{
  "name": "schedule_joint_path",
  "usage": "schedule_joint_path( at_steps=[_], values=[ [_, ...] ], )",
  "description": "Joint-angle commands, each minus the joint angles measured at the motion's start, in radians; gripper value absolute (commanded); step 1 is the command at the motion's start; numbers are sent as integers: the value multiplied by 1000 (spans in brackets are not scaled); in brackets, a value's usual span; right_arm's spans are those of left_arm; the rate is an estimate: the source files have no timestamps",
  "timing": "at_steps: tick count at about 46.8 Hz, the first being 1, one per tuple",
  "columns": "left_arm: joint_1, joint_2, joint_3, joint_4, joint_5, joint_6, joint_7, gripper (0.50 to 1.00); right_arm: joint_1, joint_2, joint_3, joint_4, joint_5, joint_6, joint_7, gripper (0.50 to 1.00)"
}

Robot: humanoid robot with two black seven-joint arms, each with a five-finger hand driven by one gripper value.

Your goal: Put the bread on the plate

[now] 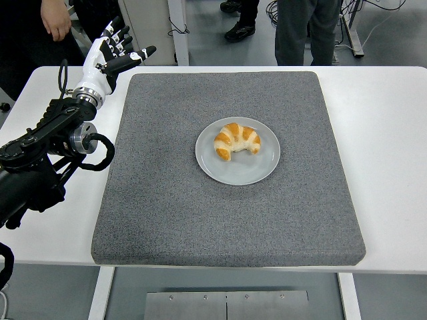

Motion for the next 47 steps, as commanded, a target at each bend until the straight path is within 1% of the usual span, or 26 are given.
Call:
schedule_joint_path(
  at_steps=[1,9,19,28,37,41,44,47],
  values=[
    [5,-1,0,0,-46,-5,0,969,0,0,0,-1,0,0,0,1000],
    [17,-1,1,10,-137,-65,-2,969,0,0,0,-1,0,0,0,1000],
    [22,-6,9,43,-134,-68,-4,969,0,0,0,1,0,0,0,1000],
    [22,-4,18,69,-118,-68,-74,969,0,0,0,1,0,0,0,1000],
    [21,-2,39,78,-118,-68,-97,969,0,0,0,1,0,0,0,1000],
    [21,-6,39,78,-118,-68,-122,969,0,0,0,1,0,0,0,1000],
    [22,-7,39,79,-120,-79,-140,969,2,0,0,1,0,0,0,1000],
    [21,-9,38,79,-134,-102,-142,969,0,0,0,1,0,0,0,1000]
  ],
)
